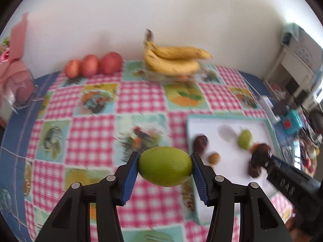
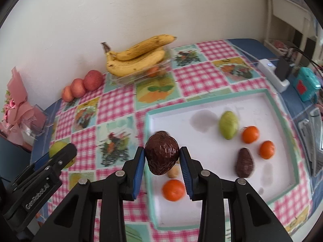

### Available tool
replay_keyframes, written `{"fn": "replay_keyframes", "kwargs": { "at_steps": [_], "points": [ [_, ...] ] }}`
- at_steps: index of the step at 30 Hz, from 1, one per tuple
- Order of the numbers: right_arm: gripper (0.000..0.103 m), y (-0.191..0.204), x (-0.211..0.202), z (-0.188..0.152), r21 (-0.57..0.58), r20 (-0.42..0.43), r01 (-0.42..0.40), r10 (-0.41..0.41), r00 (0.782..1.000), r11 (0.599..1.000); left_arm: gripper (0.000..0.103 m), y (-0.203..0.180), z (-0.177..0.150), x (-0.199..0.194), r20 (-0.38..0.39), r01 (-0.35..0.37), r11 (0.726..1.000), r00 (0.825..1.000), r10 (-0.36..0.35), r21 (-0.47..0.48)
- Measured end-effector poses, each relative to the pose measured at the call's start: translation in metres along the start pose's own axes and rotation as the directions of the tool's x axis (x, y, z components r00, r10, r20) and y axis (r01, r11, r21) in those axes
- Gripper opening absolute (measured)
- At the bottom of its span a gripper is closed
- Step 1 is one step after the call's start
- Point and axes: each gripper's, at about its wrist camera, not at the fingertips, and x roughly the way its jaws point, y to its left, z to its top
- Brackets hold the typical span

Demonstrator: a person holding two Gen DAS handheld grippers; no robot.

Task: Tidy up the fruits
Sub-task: 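Carry the green guava and dark date over the white tray with both tools, then open both tools to release the date and guava into the tray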

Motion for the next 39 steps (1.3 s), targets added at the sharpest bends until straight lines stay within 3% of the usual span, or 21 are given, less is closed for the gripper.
{"fn": "replay_keyframes", "kwargs": {
  "at_steps": [7,12,22,39],
  "points": [
    [0.037,-0.062,-0.009,-0.011,0.094,-0.014,0.154,-0.153,0.988,0.984,0.054,-0.053,-0.018,0.017,-0.078,0.094,0.991,0.993,-0.086,0.096],
    [0.037,-0.097,-0.014,-0.016,0.147,-0.03,0.196,-0.193,0.981,0.97,0.054,-0.077,-0.03,0.033,-0.151,0.145,0.981,0.981,-0.125,0.13],
    [0.037,-0.117,-0.005,-0.023,0.163,-0.077,0.231,-0.221,0.972,0.959,0.054,-0.091,-0.055,0.061,-0.279,0.165,0.976,0.953,-0.12,0.14],
    [0.037,-0.121,0.015,-0.031,0.161,-0.143,0.236,-0.214,0.966,0.958,0.054,-0.095,-0.069,0.089,-0.351,0.136,0.98,0.933,-0.078,0.144]
  ]
}}
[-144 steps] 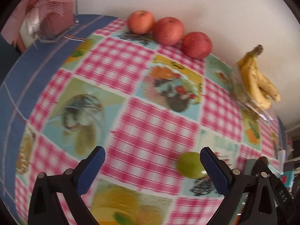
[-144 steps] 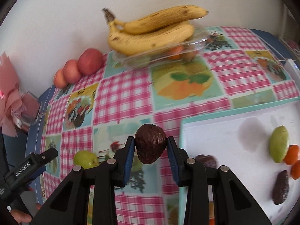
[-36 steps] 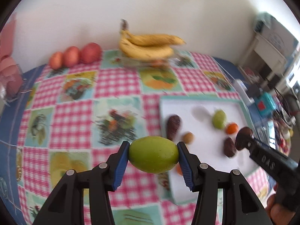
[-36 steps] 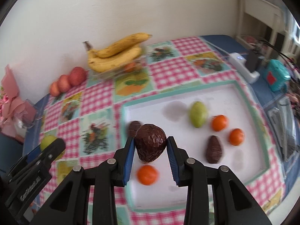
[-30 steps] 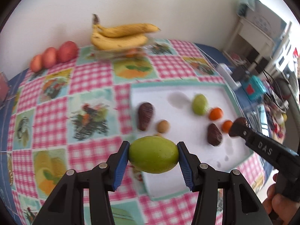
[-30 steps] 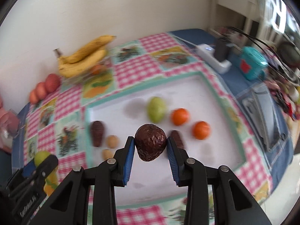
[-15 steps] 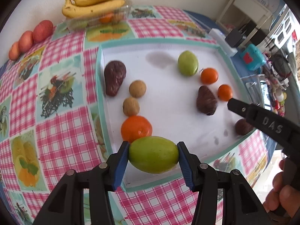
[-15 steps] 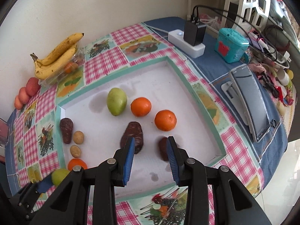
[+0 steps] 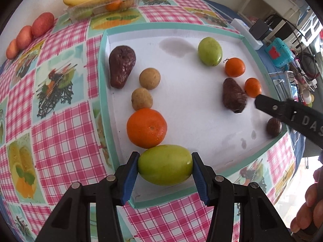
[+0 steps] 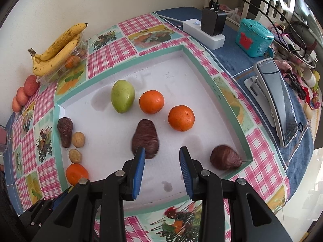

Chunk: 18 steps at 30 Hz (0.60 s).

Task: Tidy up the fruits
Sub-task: 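Open both tools to release the date and guava into the tray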

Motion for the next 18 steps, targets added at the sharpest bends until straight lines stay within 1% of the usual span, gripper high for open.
{"fn": "replay_keyframes", "kwargs": {
  "at_steps": [3,7,10,14,16,18],
  "points": [
    [0.037,-0.001,0.0,0.001,0.004,0.001,0.002,-0.002,1.0,1.0,0.054,-0.001,-0.002,0.003,-0.004,0.002,1.0,1.0,-0.002,0.001],
    [0.037,-0.011,0.0,0.0,0.035,0.007,0.035,-0.036,0.999,0.999,0.054,-0.003,-0.003,0.005,-0.003,-0.003,1.0,1.0,0.003,0.008],
    [0.037,-0.015,-0.001,0.0,0.055,0.011,0.031,-0.031,0.999,0.998,0.054,-0.003,-0.002,0.007,-0.004,-0.003,1.0,1.0,0.003,0.012],
    [0.037,-0.012,-0.001,0.0,0.045,0.013,0.024,-0.024,1.0,0.999,0.055,-0.006,-0.001,0.006,-0.008,-0.012,1.0,1.0,0.012,0.02],
    [0.037,-0.01,-0.001,0.0,0.039,0.014,0.022,-0.022,1.0,0.999,0.055,-0.006,0.0,0.005,-0.012,-0.008,1.0,1.0,0.008,0.018],
    [0.037,-0.009,-0.001,0.0,0.037,0.016,0.019,-0.02,1.0,0.999,0.06,-0.004,0.001,0.0,-0.002,-0.001,1.0,1.0,0.001,0.015]
  ]
}}
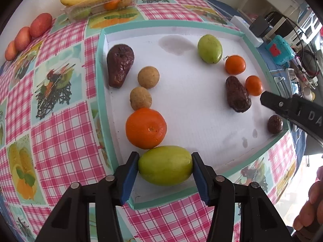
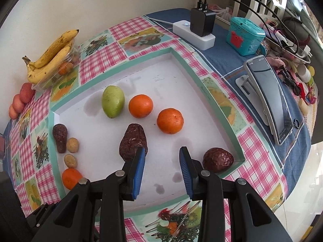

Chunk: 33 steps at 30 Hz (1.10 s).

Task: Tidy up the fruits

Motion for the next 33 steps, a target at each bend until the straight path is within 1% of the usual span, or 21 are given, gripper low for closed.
{"fn": "replay_keyframes", "kwargs": {
  "at_steps": [1,3,8,10,11,12,13,14,15,16,17,18,19,21,22,24,25,28,29,32,33],
  "points": [
    [0.037,0.0,0.0,0.0,-0.001,0.001,0.0,0.0,1.0,1.0,0.061,0.001,0.001,-0.003,0.004,0.006,1.0,1.0,-0.006,-0.001],
    [0.037,0.0,0.0,0.001,-0.001,0.002,0.0,0.0,1.0,1.0,0.067,0.002,0.001,-0.007,0.012,0.008,1.0,1.0,-0.008,0.0],
    [0.037,0.002,0.0,0.001,-0.006,0.001,0.005,-0.005,1.0,1.0,0.07,0.008,0.005,-0.026,0.054,0.005,1.0,0.999,-0.006,0.01],
    [0.038,0.005,0.0,0.0,-0.014,0.002,0.007,-0.007,1.0,1.0,0.075,0.017,0.005,-0.033,0.076,-0.002,1.0,0.997,0.003,-0.016],
    [0.042,0.006,0.0,0.0,-0.017,0.002,0.007,-0.007,1.0,1.0,0.079,0.024,0.006,-0.037,0.09,-0.012,0.999,0.996,0.015,-0.035],
    [0.046,0.008,0.0,-0.001,-0.021,0.002,0.006,-0.006,1.0,1.0,0.081,0.032,0.006,-0.041,0.106,-0.033,0.998,0.994,0.039,-0.062],
    [0.047,0.009,0.0,-0.002,-0.025,0.004,0.007,-0.007,1.0,1.0,0.081,0.042,0.006,-0.046,0.125,-0.065,0.993,0.989,0.077,-0.095],
    [0.048,0.011,-0.001,-0.003,-0.03,0.008,0.008,-0.007,1.0,1.0,0.084,0.053,0.006,-0.047,0.138,-0.093,0.988,0.984,0.109,-0.12],
    [0.052,0.013,-0.002,-0.004,-0.036,0.011,0.008,-0.008,1.0,0.999,0.092,0.063,0.005,-0.051,0.153,-0.133,0.979,0.976,0.156,-0.152],
    [0.055,0.016,-0.003,-0.005,-0.042,0.015,0.009,-0.008,1.0,0.999,0.098,0.074,0.003,-0.055,0.168,-0.168,0.968,0.965,0.2,-0.185],
    [0.063,0.019,-0.005,-0.007,-0.05,0.021,0.007,-0.006,1.0,0.999,0.103,0.081,-0.001,-0.058,0.18,-0.188,0.96,0.957,0.226,-0.207],
    [0.067,0.023,-0.006,-0.008,-0.059,0.026,0.001,0.0,1.0,0.998,0.103,0.092,-0.005,-0.063,0.192,-0.204,0.951,0.949,0.25,-0.232],
    [0.068,0.028,-0.009,-0.011,-0.075,0.03,-0.01,0.012,0.999,0.997,0.103,0.101,-0.008,-0.068,0.199,-0.217,0.942,0.942,0.271,-0.255],
    [0.077,0.037,-0.012,-0.018,-0.102,0.035,-0.033,0.036,0.999,0.994,0.103,0.116,-0.017,-0.078,0.218,-0.222,0.929,0.931,0.292,-0.295],
    [0.079,0.041,-0.014,-0.022,-0.115,0.037,-0.039,0.044,0.998,0.993,0.103,0.119,-0.021,-0.081,0.225,-0.222,0.927,0.928,0.296,-0.304],
    [0.086,0.052,-0.018,-0.031,-0.153,0.042,-0.042,0.049,0.998,0.987,0.103,0.124,-0.032,-0.091,0.238,-0.234,0.922,0.919,0.314,-0.309],
    [0.086,0.056,-0.021,-0.035,-0.17,0.047,-0.043,0.052,0.998,0.985,0.103,0.125,-0.037,-0.094,0.242,-0.244,0.922,0.916,0.321,-0.301],
    [0.086,0.067,-0.032,-0.049,-0.218,0.059,-0.054,0.068,0.996,0.975,0.103,0.126,-0.053,-0.101,0.235,-0.251,0.926,0.918,0.32,-0.281],
    [0.086,0.071,-0.035,-0.053,-0.23,0.061,-0.059,0.075,0.995,0.971,0.103,0.126,-0.06,-0.105,0.236,-0.257,0.924,0.915,0.327,-0.283],
    [0.086,0.08,-0.046,-0.067,-0.266,0.068,-0.072,0.093,0.993,0.961,0.103,0.128,-0.075,-0.11,0.25,-0.277,0.916,0.902,0.352,-0.292],
    [0.086,0.082,-0.048,-0.071,-0.274,0.068,-0.077,0.099,0.993,0.959,0.103,0.128,-0.081,-0.113,0.253,-0.29,0.91,0.895,0.368,-0.298]
  ]
}}
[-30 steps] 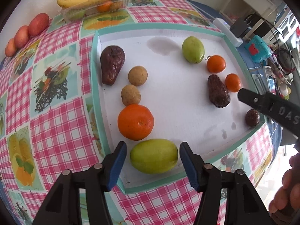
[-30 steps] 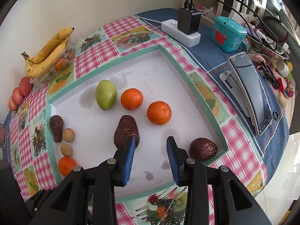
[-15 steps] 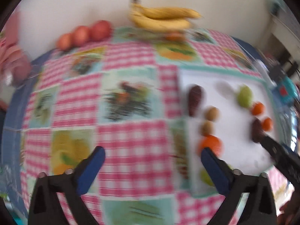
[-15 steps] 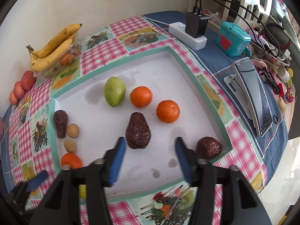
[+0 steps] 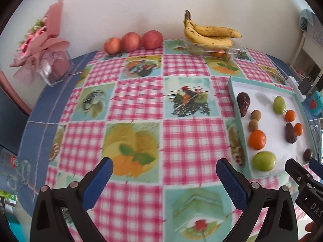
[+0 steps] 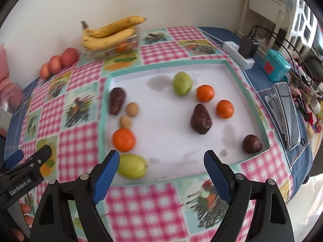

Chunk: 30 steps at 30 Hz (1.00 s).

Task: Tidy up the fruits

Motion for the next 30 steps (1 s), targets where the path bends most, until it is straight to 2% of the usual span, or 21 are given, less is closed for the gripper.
{"fn": "replay_keyframes", "kwargs": {
  "at_steps": [3,7,11,14,21,30],
  "points": [
    [0.086,0.009,-0.007,-0.011,-0.022,0.001,-0.004,0.005,1.0,1.0,0.103,0.008,-0.009,-0.01,0.012,-0.069,0.998,0.998,0.069,-0.014],
    [0.086,0.02,-0.014,-0.023,-0.055,0.005,-0.007,0.007,1.0,0.998,0.103,0.015,-0.016,-0.02,0.027,-0.072,0.997,0.997,0.073,-0.04],
    [0.086,0.028,-0.015,-0.031,-0.077,0.007,-0.016,0.017,1.0,0.997,0.103,0.019,-0.018,-0.028,0.05,-0.162,0.985,0.985,0.165,-0.058],
    [0.086,0.033,-0.014,-0.033,-0.101,0.006,-0.013,0.014,1.0,0.995,0.103,0.02,-0.019,-0.028,0.048,-0.148,0.987,0.987,0.151,-0.062],
    [0.086,0.029,-0.014,-0.033,-0.078,0.018,-0.027,0.028,0.999,0.997,0.103,0.022,-0.019,-0.023,0.012,-0.176,0.982,0.984,0.177,-0.068],
    [0.086,0.026,-0.015,-0.031,-0.064,0.039,-0.022,0.024,0.999,0.998,0.103,0.022,-0.019,-0.015,-0.031,-0.153,0.986,0.988,0.151,-0.07]
  ]
}}
